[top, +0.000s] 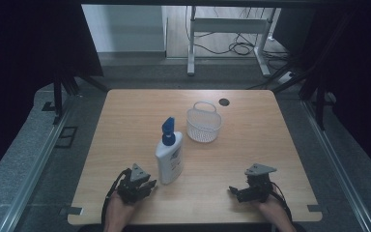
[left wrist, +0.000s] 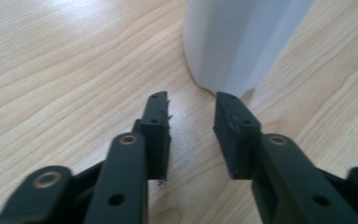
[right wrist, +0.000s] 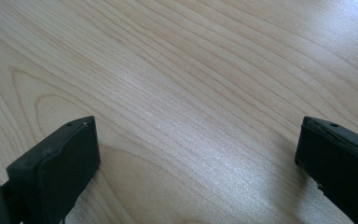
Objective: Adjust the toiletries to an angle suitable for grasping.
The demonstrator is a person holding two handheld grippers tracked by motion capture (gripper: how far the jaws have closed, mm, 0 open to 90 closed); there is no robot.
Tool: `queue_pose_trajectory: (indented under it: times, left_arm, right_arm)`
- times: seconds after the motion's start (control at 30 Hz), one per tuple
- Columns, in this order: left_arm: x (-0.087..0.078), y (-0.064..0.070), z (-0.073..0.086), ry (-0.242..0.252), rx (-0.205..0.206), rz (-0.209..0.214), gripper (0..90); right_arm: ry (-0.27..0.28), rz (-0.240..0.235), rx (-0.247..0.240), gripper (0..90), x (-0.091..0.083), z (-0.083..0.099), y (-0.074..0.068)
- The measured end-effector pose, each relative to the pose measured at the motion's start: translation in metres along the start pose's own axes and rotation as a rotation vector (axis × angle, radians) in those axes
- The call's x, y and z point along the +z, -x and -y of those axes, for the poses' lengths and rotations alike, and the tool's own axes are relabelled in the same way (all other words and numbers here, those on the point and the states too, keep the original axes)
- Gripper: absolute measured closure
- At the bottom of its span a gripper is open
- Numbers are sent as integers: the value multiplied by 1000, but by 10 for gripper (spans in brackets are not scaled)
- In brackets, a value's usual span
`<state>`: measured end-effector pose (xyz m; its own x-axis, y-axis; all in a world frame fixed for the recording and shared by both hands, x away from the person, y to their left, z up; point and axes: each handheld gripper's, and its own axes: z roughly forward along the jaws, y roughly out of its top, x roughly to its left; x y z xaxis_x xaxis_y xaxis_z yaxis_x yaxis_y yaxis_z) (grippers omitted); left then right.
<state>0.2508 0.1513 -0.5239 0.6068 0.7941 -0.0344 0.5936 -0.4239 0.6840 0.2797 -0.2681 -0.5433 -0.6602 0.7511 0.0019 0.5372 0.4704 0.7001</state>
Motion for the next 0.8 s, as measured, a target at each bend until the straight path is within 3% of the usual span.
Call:
queue_pose_trajectory:
  times: [0.13,0.33,0.8]
  left_arm:
    - [1,-2,-2,5,-7,-2,722]
    - [3,-7,-6,11,-25,6,882]
    - [19,-18,-14,30,-66,32,892]
  right_arm:
    - [-1,1,0,0,0,0,0]
    - [-1,0,-2,0,0,0,0]
    - [-1,-2,-3,0,1,-1,0]
